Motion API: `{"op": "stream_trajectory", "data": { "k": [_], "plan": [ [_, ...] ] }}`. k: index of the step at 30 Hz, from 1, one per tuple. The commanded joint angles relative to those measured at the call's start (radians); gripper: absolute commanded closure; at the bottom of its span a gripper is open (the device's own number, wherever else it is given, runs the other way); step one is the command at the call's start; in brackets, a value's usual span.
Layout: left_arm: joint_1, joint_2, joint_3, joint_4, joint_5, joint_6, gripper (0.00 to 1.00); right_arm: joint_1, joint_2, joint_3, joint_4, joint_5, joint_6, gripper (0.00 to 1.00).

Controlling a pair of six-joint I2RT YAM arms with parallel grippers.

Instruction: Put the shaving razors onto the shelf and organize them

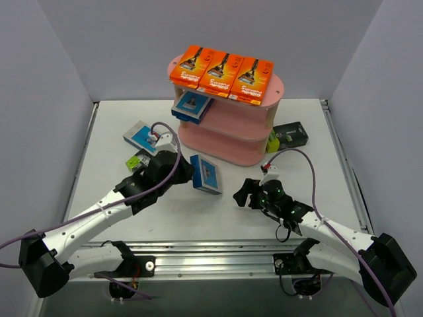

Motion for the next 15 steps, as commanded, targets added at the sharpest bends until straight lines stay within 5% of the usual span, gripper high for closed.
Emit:
{"op": "stream_trajectory", "data": {
  "k": [1, 15],
  "plan": [
    [0.009, 0.050, 0.171, -0.156, 0.059, 0.125, 0.98, 0.004, -0.039, -0.009, -0.011, 0.002, 0.013, 0.29],
    [0.001, 0.259, 0.622, -0.627, 0.079, 0.315, 0.98, 0.001, -0.099, -0.023, -0.033, 0.002, 0.005, 0.29]
  ]
}}
